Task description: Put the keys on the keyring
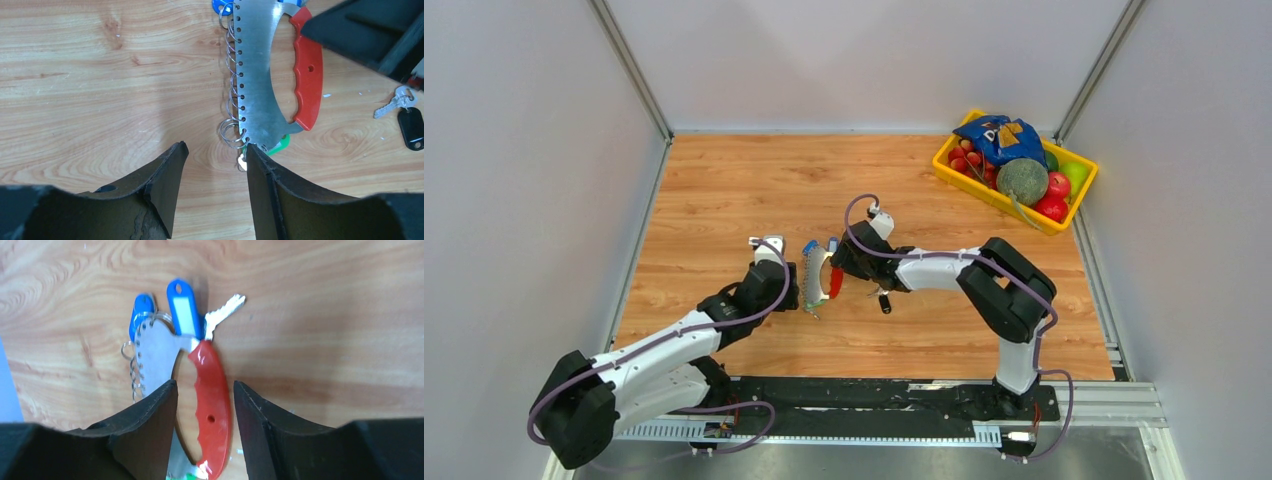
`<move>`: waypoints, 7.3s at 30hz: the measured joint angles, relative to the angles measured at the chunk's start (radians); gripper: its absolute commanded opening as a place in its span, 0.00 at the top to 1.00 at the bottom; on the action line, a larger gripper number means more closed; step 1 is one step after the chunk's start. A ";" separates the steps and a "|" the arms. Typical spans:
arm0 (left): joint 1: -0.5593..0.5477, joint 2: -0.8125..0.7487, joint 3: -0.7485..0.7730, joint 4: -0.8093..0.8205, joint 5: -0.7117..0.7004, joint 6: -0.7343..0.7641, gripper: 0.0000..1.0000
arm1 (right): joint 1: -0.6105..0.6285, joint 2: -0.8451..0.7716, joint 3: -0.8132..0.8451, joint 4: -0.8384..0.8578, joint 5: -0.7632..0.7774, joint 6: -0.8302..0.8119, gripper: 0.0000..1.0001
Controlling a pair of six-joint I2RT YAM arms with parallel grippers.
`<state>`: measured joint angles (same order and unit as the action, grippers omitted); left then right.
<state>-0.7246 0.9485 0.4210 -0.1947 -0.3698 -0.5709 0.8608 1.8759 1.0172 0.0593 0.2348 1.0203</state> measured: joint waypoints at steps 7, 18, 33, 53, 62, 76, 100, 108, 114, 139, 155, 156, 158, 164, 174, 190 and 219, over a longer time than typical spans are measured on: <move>0.006 0.092 0.001 0.014 -0.021 -0.015 0.48 | -0.069 0.011 0.018 0.005 0.011 -0.038 0.47; 0.047 0.256 0.029 0.044 0.005 -0.075 0.50 | -0.030 -0.202 -0.183 -0.071 0.018 -0.096 0.46; 0.058 0.335 0.116 0.066 0.008 -0.101 0.59 | 0.037 -0.318 -0.291 -0.080 0.017 -0.106 0.47; 0.058 0.375 0.154 0.086 0.029 -0.101 0.61 | 0.048 -0.344 -0.318 -0.062 0.017 -0.110 0.47; 0.058 0.440 0.195 0.125 0.048 -0.100 0.68 | 0.048 -0.348 -0.327 -0.055 0.017 -0.110 0.47; 0.059 0.450 0.195 0.121 0.036 -0.097 0.69 | 0.049 -0.348 -0.331 -0.051 0.010 -0.110 0.47; 0.059 0.433 0.177 0.109 0.021 -0.098 0.70 | 0.062 -0.340 -0.330 -0.039 -0.007 -0.114 0.46; 0.059 0.459 0.177 0.121 0.032 -0.098 0.73 | 0.062 -0.337 -0.330 -0.039 -0.010 -0.114 0.46; 0.059 0.469 0.177 0.144 0.041 -0.103 0.91 | 0.062 -0.337 -0.330 -0.039 -0.010 -0.114 0.46; 0.061 0.242 0.177 0.032 0.021 -0.065 0.93 | 0.077 -0.415 -0.330 -0.040 -0.008 -0.117 0.46; 0.061 0.328 0.178 0.012 0.067 -0.085 0.57 | 0.086 -0.423 -0.333 -0.042 -0.008 -0.117 0.44; 0.061 0.332 0.178 0.013 0.072 -0.087 0.57 | 0.086 -0.423 -0.333 -0.042 -0.008 -0.117 0.44; 0.060 0.341 0.178 0.014 0.078 -0.090 0.57 | 0.088 -0.423 -0.333 -0.042 -0.008 -0.117 0.44; 0.061 0.368 0.178 0.031 0.079 -0.093 0.57 | 0.088 -0.423 -0.333 -0.042 -0.008 -0.118 0.44; 0.072 0.451 0.217 0.066 0.050 -0.080 0.60 | 0.092 -0.422 -0.333 -0.042 -0.009 -0.133 0.44; 0.112 0.481 0.218 0.115 0.055 -0.074 0.67 | 0.092 -0.418 -0.333 -0.040 -0.008 -0.136 0.44; 0.113 0.501 0.266 0.155 0.092 -0.069 0.76 | 0.093 -0.417 -0.333 -0.039 -0.008 -0.140 0.44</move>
<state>-0.6117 1.4498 0.6865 -0.0399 -0.2783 -0.6399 0.9535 1.4590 0.6842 0.0200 0.2264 0.8799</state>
